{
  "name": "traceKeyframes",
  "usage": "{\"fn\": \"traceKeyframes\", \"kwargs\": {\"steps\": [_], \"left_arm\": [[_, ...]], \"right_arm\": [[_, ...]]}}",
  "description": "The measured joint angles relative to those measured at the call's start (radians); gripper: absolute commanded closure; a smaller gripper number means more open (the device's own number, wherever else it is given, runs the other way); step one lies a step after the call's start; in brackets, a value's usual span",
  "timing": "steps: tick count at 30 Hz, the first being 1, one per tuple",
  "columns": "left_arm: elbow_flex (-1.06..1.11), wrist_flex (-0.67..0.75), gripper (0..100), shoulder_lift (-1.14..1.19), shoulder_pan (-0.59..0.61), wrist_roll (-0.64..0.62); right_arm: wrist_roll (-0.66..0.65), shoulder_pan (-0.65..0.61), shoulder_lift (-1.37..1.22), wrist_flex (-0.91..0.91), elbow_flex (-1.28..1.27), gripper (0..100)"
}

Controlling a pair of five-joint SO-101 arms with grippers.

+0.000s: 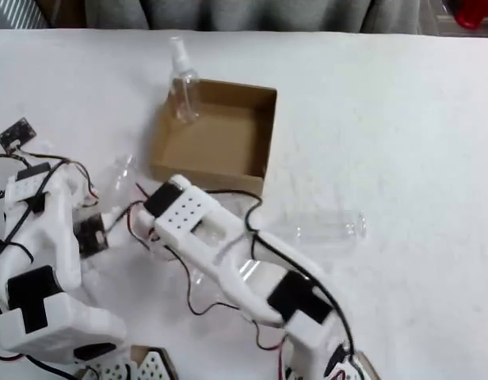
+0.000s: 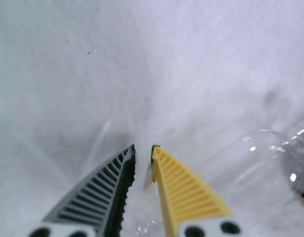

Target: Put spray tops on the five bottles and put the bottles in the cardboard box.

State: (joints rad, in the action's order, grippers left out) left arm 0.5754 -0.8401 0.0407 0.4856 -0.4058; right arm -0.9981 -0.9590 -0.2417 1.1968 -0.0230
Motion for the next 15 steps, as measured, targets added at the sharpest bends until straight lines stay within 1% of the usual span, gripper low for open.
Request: {"fn": "traceKeyframes", "kwargs": {"steps": [3,10,12,15], "left_arm": [[0.000,0.000,92,0.000,0.000,0.000],[-0.020,0.003,92,-0.008,0.005,-0.002],[-0.017,0.008,92,-0.006,0.008,-0.002],[0.002,0.003,92,0.006,-0.005,0.009]], "right_arm": [[0.089,0.000,0.097,0.003,-0.005,98.3],[0.265,-0.003,0.226,0.023,-0.029,98.3],[0.338,0.037,0.282,0.021,-0.017,98.3],[0.416,0.100,0.476,0.029,0.009,98.3]]}}
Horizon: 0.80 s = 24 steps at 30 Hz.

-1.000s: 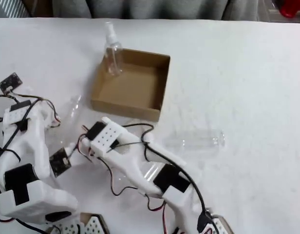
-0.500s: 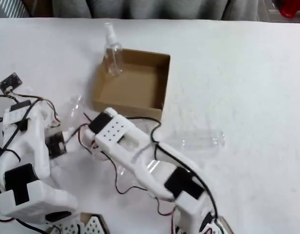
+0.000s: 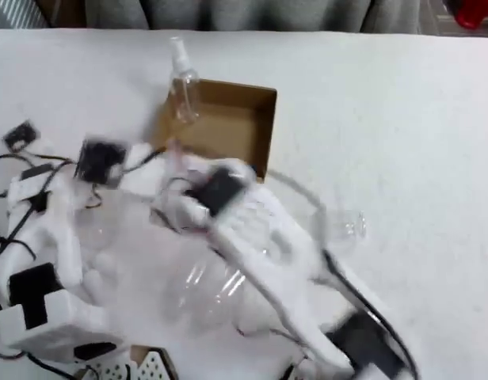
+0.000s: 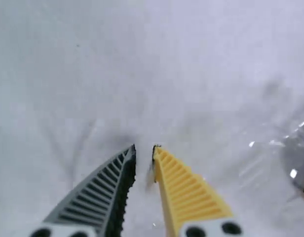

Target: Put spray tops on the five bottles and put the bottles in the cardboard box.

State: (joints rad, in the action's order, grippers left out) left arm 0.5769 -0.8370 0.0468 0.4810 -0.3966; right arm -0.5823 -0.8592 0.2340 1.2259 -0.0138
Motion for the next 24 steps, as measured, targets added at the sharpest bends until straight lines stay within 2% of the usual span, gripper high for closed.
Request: {"fn": "traceKeyframes", "kwargs": {"steps": [5,12,24], "left_arm": [[-0.002,0.002,92,0.002,0.002,0.018],[-0.002,0.002,92,0.002,0.009,0.023],[-0.002,0.002,92,0.002,0.006,0.026]], "right_arm": [[0.064,0.115,0.155,0.049,-0.002,98.3],[0.071,0.262,0.293,0.141,-0.002,98.3],[0.074,0.690,0.304,0.219,-0.002,98.3]]}}
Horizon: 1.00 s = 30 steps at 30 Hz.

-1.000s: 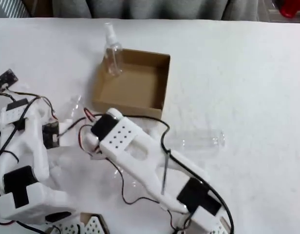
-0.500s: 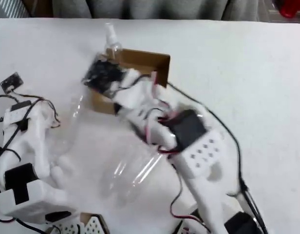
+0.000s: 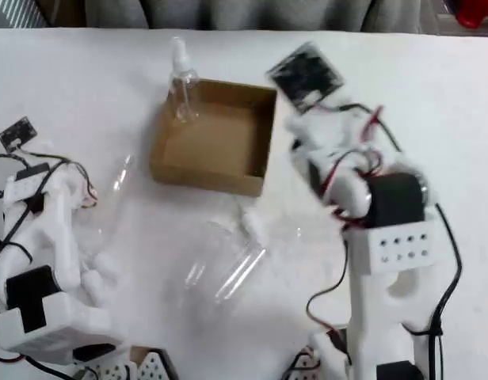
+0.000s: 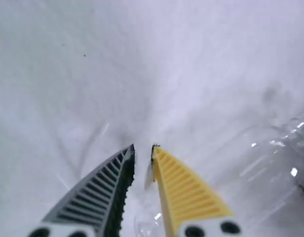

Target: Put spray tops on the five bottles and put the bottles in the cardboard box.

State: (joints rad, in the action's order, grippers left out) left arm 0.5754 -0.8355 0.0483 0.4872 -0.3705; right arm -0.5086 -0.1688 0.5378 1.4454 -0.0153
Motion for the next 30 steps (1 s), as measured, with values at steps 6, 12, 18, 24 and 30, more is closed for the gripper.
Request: {"fn": "traceKeyframes", "kwargs": {"steps": [6,12,18,24,30], "left_arm": [[0.000,0.000,92,0.000,0.000,0.006],[0.000,0.000,92,0.000,-0.015,0.086],[0.000,0.000,92,0.000,-0.021,0.097],[0.000,-0.003,92,0.000,-0.021,0.141],[0.000,-0.003,92,0.000,-0.034,0.183]], "right_arm": [[0.000,0.227,-0.083,0.054,0.000,98.3],[0.000,0.428,-0.221,0.058,0.000,98.3],[0.000,0.534,-0.399,0.058,0.000,98.3],[0.046,0.572,-0.575,0.034,0.000,98.3],[0.104,0.628,-0.663,-0.026,-0.009,98.3]]}}
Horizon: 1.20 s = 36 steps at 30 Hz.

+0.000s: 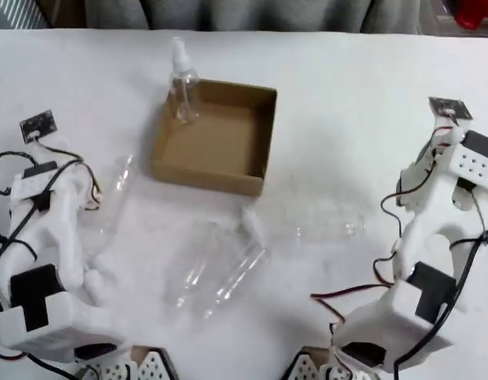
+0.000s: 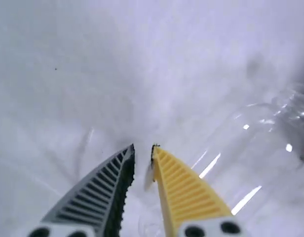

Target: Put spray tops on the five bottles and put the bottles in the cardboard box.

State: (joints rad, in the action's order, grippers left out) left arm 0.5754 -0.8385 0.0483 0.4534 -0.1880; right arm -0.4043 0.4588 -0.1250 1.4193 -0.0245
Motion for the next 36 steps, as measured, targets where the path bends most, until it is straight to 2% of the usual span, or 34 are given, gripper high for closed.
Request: {"fn": "traceKeyframes", "kwargs": {"steps": [4,9,16,23,26,29,36], "left_arm": [[0.000,0.000,92,0.000,0.003,-0.002],[0.000,0.000,92,0.000,0.003,-0.002],[0.000,0.000,92,0.000,0.003,-0.002],[0.000,-0.023,92,0.000,0.003,-0.002],[0.000,-0.028,92,0.000,0.003,-0.002],[0.000,-0.029,92,0.000,0.003,0.000],[0.000,-0.029,92,0.000,0.003,0.006]], "right_arm": [[0.006,0.003,-0.003,-0.112,-0.121,96.1],[0.006,0.000,-0.003,-0.196,-0.198,81.7],[0.006,0.000,-0.003,-0.163,-0.186,80.4],[0.006,-0.015,0.060,0.003,-0.103,81.3],[0.006,-0.020,0.110,0.023,-0.103,90.3],[0.006,-0.018,0.178,0.025,-0.163,98.8],[0.006,-0.018,0.370,0.018,-0.399,98.2]]}}
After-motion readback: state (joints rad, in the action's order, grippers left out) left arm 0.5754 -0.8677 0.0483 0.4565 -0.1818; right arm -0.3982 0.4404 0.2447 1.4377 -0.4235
